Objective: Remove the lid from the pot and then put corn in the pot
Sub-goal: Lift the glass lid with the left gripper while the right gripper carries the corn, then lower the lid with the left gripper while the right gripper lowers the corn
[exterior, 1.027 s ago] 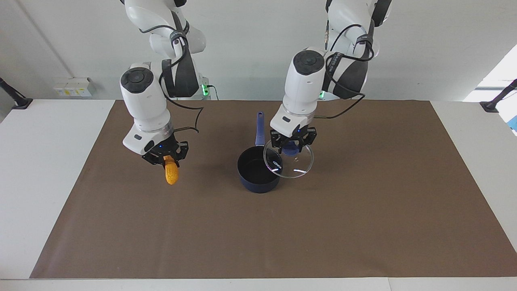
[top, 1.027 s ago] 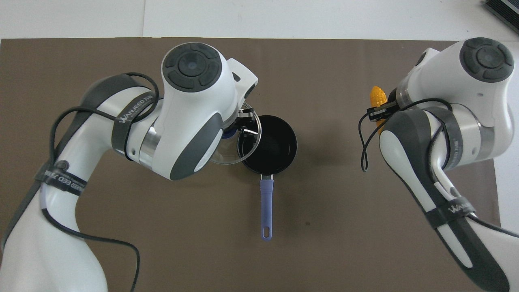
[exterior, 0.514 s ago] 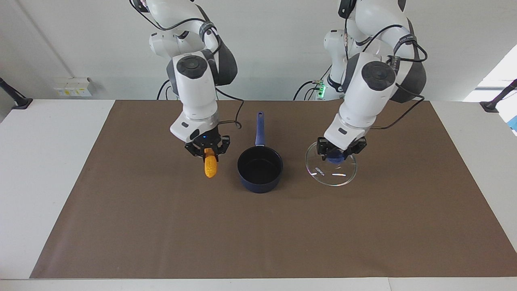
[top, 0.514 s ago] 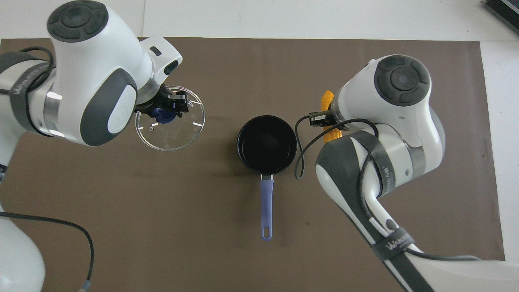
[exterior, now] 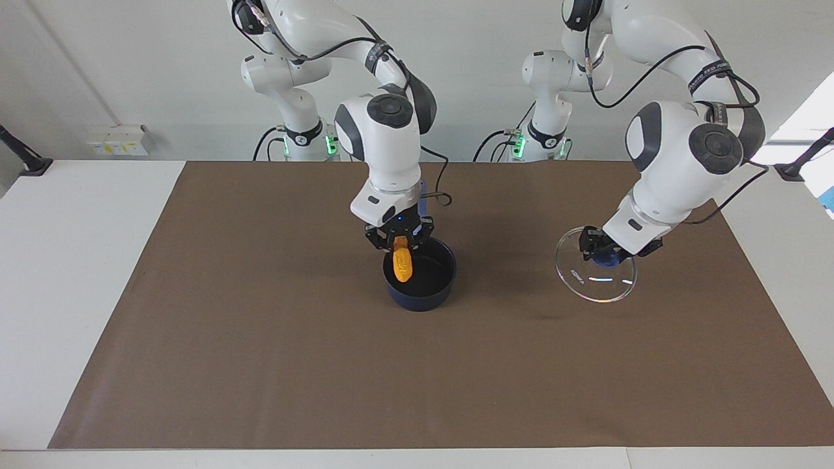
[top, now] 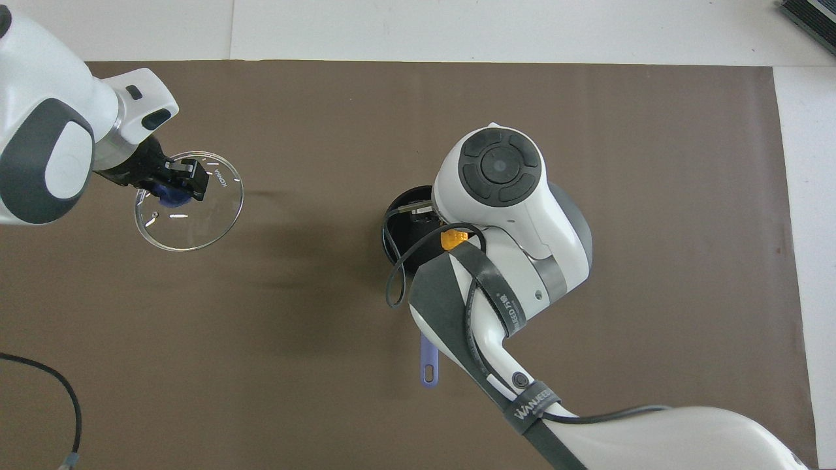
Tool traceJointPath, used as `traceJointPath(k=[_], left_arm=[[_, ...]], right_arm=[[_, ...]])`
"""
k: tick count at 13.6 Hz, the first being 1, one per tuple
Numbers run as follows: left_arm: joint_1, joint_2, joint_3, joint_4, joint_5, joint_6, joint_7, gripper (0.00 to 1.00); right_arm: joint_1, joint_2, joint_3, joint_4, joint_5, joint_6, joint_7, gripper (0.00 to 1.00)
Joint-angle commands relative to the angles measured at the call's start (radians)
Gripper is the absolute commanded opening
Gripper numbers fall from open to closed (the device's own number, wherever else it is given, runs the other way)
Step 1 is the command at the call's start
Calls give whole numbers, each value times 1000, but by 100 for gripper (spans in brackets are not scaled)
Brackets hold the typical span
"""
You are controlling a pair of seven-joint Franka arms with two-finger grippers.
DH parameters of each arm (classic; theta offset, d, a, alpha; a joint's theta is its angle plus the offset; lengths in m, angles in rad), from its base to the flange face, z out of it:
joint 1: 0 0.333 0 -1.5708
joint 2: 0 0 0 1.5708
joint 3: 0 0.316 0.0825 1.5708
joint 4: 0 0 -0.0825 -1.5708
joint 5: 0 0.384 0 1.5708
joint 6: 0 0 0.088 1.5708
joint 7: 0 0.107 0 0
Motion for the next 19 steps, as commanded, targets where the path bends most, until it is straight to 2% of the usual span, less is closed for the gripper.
traceJointPath(k=[1, 4, 10, 13, 19], left_arm=[[52, -120, -7, -209, -18, 121, 96, 0], [75, -146, -4, -298, -17, 186, 145, 0], [108, -171, -3, -438, -17, 321, 239, 0], [113, -183, -1, -530, -14, 431, 261, 0], [147, -173, 2, -610, -3, 540, 317, 0]], right_arm=[[26, 71, 2, 51, -9, 38, 23, 0], [34, 98, 2, 44, 4, 90, 55, 0], [35, 91, 2, -37, 2, 82, 55, 0], [31, 86, 5, -60, 2, 85, 42, 0], [37, 92, 6, -78, 2, 110, 43, 0]])
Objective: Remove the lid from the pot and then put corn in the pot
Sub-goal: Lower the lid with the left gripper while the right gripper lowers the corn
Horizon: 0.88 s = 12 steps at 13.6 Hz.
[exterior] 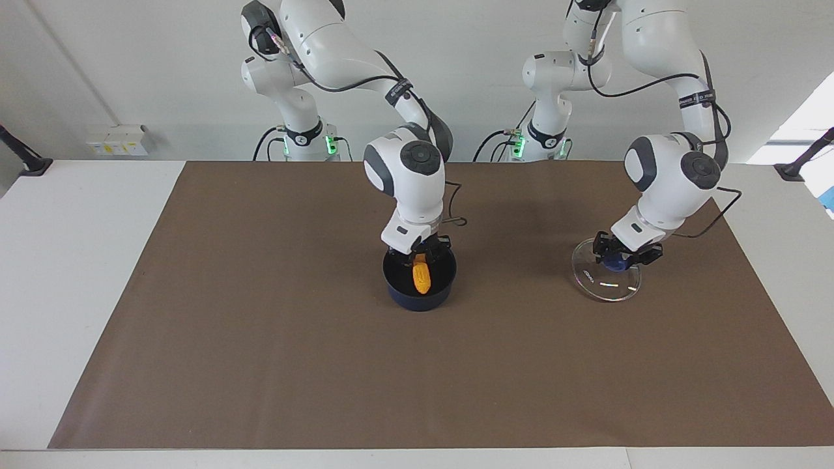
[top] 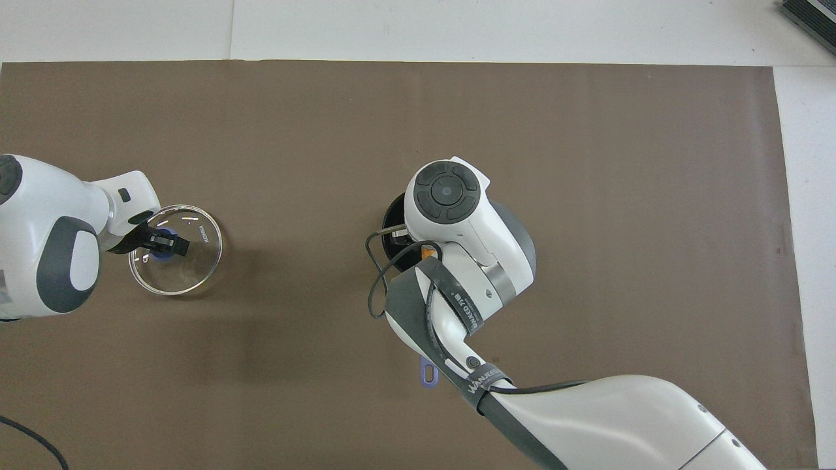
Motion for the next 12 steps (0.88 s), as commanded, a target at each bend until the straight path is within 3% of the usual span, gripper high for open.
traceJointPath(k=[1, 2, 3, 4, 8, 12], left_arm=[[31, -42, -7, -77, -2, 70, 56, 0], [42, -44, -7, -83, -2, 76, 56, 13], [43, -41, -8, -77, -4, 75, 44, 80], [43, -39, -8, -71, -4, 69, 38, 100], [34, -36, -8, -19, -4, 37, -37, 100], [39, -33, -8, 87, -4, -66, -57, 100]], right_arm=[[-3, -8, 6, -29, 2, 38, 12, 0], [0, -5, 6, -30, 2, 53, 15, 3], [-2, -3, 6, -32, 2, 58, 14, 6], [-2, -3, 6, -33, 2, 63, 14, 8], [-2, -8, 6, -45, 2, 66, 11, 25], [-2, -14, 6, -65, 2, 67, 9, 30]])
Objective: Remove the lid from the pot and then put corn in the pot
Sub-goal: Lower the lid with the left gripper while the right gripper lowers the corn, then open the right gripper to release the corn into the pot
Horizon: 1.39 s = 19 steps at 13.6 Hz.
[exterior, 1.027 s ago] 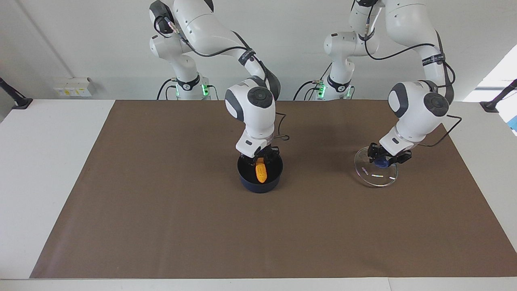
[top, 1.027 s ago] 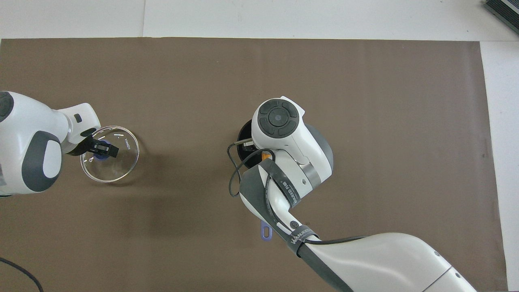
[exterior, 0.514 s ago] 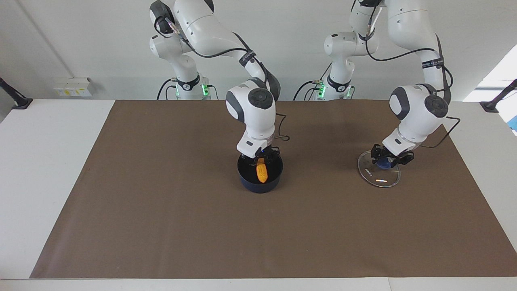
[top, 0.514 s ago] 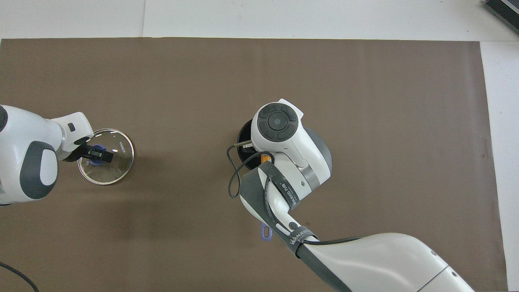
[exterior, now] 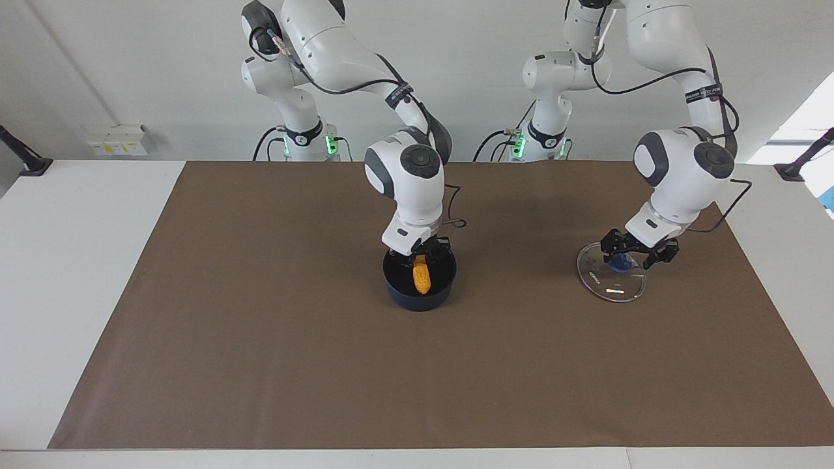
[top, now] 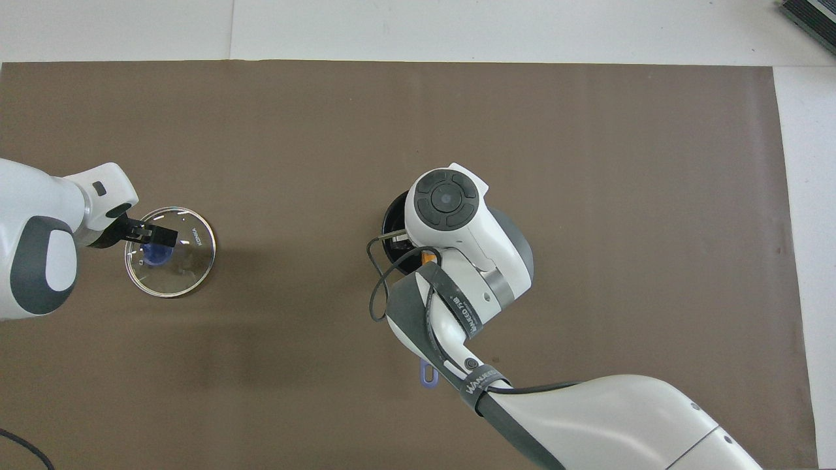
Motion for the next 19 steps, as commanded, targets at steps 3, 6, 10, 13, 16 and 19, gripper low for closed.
traceJointPath(k=[3, 6, 10, 13, 16, 19], left_arm=[[13, -8, -2, 122, -6, -145, -37, 100], [13, -2, -3, 239, -19, -256, -86, 100], [-4, -2, -2, 285, -6, -316, -95, 100], [-4, 4, -9, 401, -7, -404, -161, 100], [-4, 5, -9, 486, -15, -480, -207, 100], [1, 29, -11, 590, -16, -585, -227, 100]], right_arm=[[-4, -14, 6, -29, 2, 46, 9, 47], [-5, -10, 6, -18, -3, 48, -38, 100], [-10, -20, 4, 8, -20, 31, -54, 100], [-51, -89, 4, 8, -17, -9, -139, 100], [-120, -171, 4, 8, -9, -65, -205, 100], [-198, -232, 4, 10, 0, -102, -296, 100]])
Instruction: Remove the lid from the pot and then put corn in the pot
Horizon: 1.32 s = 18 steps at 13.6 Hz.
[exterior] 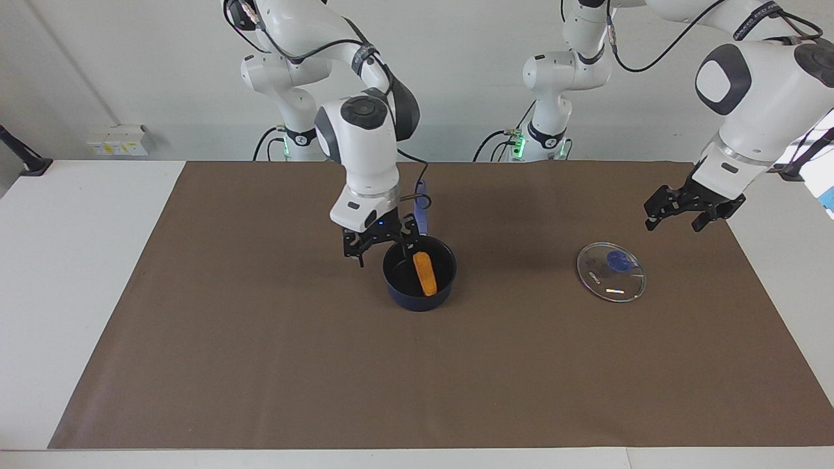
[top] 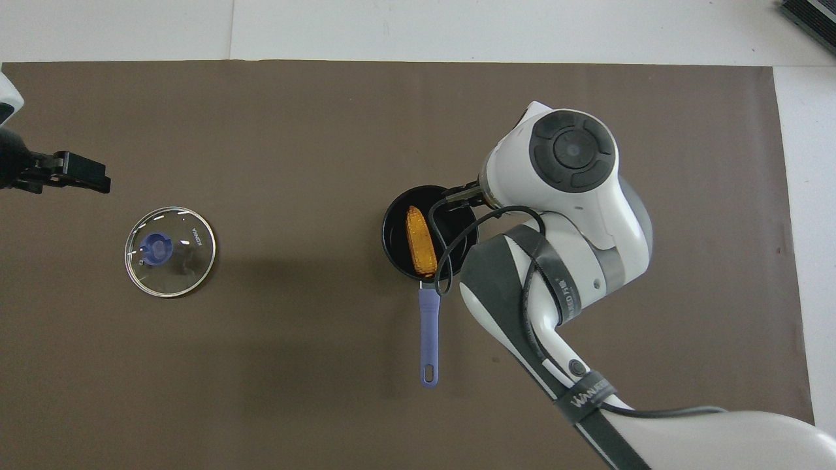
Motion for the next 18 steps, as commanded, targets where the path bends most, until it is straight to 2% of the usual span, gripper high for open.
traceJointPath(k=[1, 5, 9, 13, 16, 18], left_arm=[[1, 38, 2, 115, -14, -103, -17, 100], [4, 6, 3, 126, -13, -131, -1, 100], [11, -25, 6, 109, -10, -145, 31, 100], [9, -40, 11, 117, -2, -192, 43, 100], [8, -61, 11, 86, -4, -186, 56, 100], [6, -67, 11, 77, -4, -186, 56, 100]], right_arm=[[-68, -53, 12, -17, 2, -25, -56, 100], [-151, -131, 9, -16, 2, -76, -57, 100], [-209, -233, 7, -16, 7, -204, -60, 100], [-280, -294, 1, -14, 84, -290, -75, 100], [-323, -300, -19, 27, 88, -375, -202, 100], [-330, -307, -86, 27, 113, -395, -323, 100]])
